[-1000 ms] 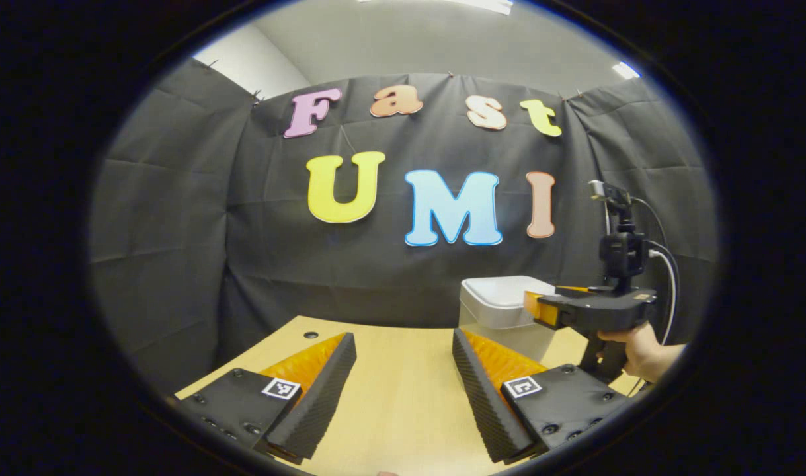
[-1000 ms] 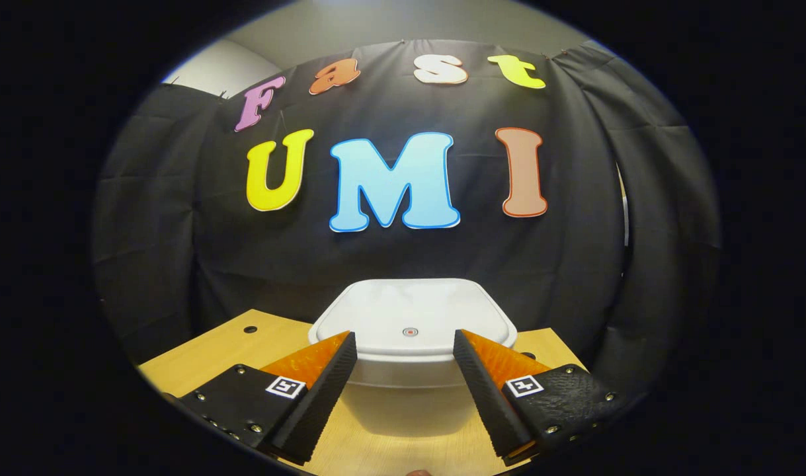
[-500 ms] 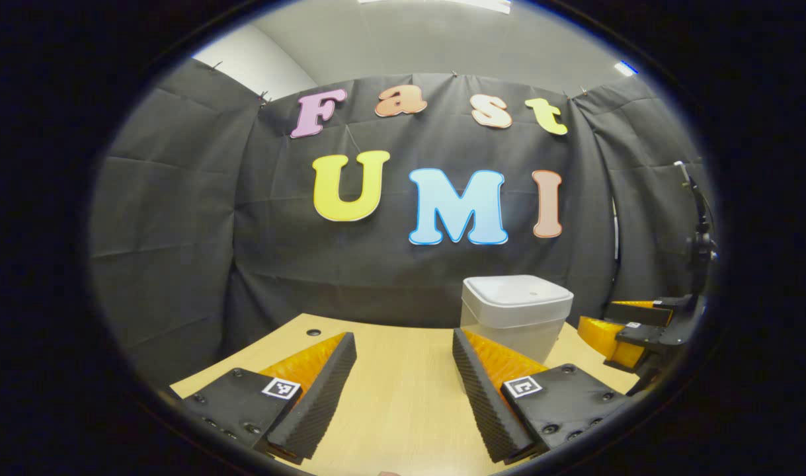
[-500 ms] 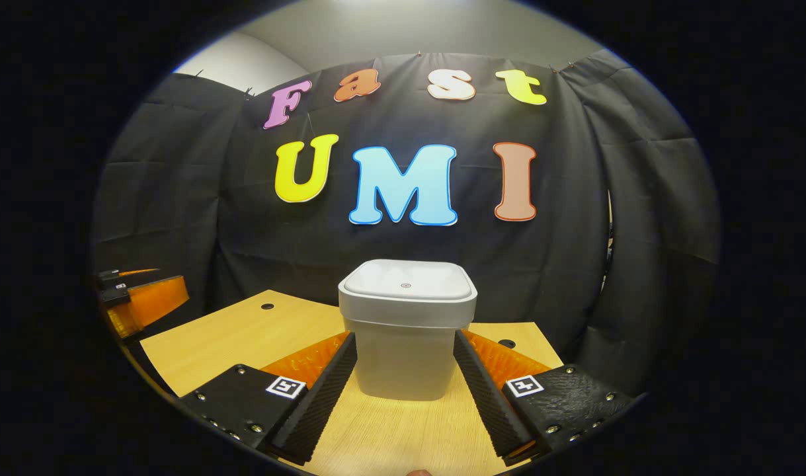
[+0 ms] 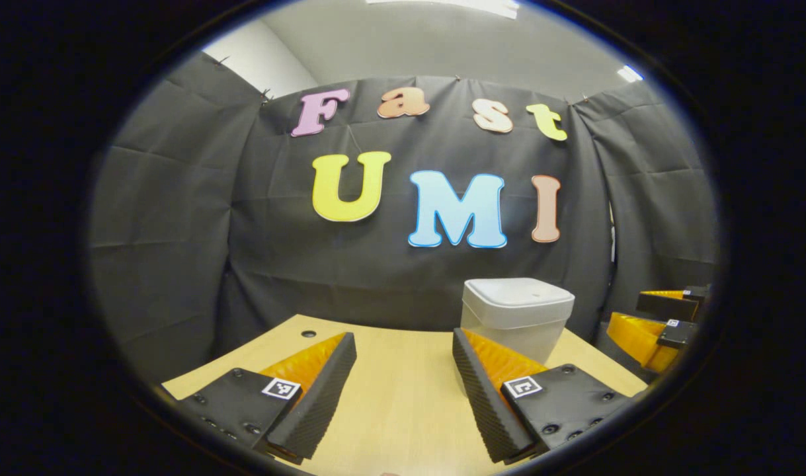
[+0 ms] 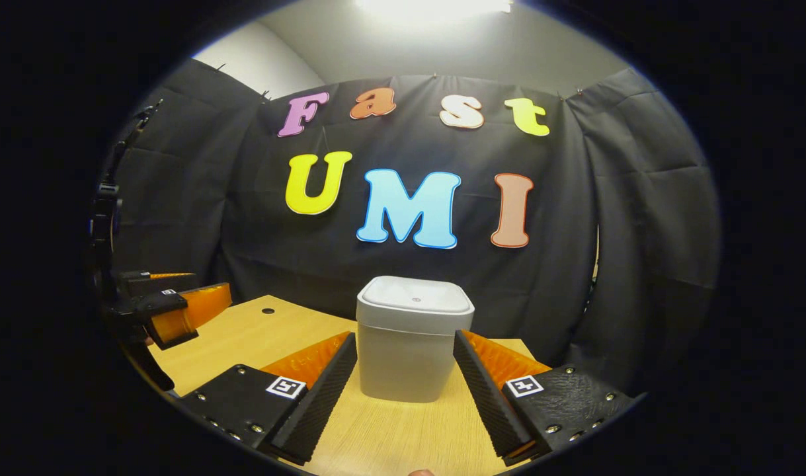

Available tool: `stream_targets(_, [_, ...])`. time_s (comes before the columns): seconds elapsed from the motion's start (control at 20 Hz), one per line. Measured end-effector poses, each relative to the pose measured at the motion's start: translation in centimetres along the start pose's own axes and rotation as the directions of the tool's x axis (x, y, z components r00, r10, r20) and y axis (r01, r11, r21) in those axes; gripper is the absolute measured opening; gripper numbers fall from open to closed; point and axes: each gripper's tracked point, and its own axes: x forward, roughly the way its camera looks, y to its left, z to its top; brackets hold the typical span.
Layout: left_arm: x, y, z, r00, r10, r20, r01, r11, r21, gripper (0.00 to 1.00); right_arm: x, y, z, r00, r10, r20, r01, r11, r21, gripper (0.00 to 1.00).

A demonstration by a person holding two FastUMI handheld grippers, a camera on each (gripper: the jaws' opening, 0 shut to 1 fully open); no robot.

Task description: Press the lid of the desktop garbage bin to open it, pick up the crumpled paper on the desktop and throw it into the bin, then pick up the pop can on the desktop and drop it into the bin, and finally close the garbage bin lid.

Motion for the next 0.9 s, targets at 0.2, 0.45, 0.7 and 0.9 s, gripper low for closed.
stream_targets(0.2, [0.9,0.8,0.9,0.999,-0.001,0.035,0.000,1.000,0.015,0.96,-0.2,0.4,0.6,1.000,-0.018,0.004,0.018,1.000,-0.017,0.94])
stream_targets(0.45, [1.7,0.4,1.6,0.997,-0.042,0.065,0.040,0.999,0.033,0.96,-0.1,0.2,0.6,0.998,-0.062,-0.004,0.062,0.998,-0.004,0.93])
stream_targets(0.7, [2.3,-1.5,1.1,0.994,-0.092,0.057,0.089,0.995,0.049,0.96,-0.2,-1.8,0.4,0.991,-0.130,-0.007,0.130,0.992,-0.002,0.94])
stream_targets(0.9, [2.1,-4.2,1.5,0.990,-0.118,0.072,0.115,0.993,0.040,0.95,-0.6,-4.3,-0.4,0.990,-0.139,-0.018,0.140,0.989,0.045,0.95])
